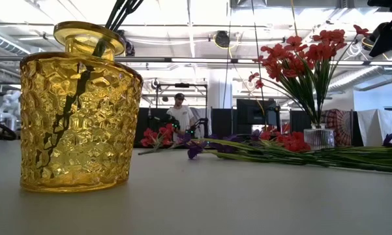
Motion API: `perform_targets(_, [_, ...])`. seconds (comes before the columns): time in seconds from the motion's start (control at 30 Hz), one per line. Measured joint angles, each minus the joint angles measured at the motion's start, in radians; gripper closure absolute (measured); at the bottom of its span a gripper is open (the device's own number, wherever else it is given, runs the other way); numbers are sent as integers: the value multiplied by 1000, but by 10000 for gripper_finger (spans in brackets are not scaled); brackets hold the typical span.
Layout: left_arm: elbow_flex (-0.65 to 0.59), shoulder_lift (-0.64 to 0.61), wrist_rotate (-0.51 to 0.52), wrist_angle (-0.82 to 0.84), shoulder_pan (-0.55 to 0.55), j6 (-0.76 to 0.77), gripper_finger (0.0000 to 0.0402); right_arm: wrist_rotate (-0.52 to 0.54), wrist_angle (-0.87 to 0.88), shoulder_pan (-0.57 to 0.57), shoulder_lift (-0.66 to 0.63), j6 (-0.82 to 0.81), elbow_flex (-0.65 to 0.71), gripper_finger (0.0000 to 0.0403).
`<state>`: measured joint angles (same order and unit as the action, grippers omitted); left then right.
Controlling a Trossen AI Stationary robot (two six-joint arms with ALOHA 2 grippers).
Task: Sort flowers into vase by color
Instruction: Put the right purple flower into the yellow transparent vase
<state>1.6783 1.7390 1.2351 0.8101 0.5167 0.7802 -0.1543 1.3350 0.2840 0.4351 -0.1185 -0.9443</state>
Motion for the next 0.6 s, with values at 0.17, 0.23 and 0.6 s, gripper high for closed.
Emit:
perform_targets(0.17, [0,0,-52,0,-55,-66,235,0,0,0,0,0,0,46])
perform_targets(0.23, [0,0,-85,1,-76,-91,235,0,0,0,0,0,0,46])
perform_targets(0.6, [0,0,-192,24,-131,-142,235,2,-3,0,0,243,0,46])
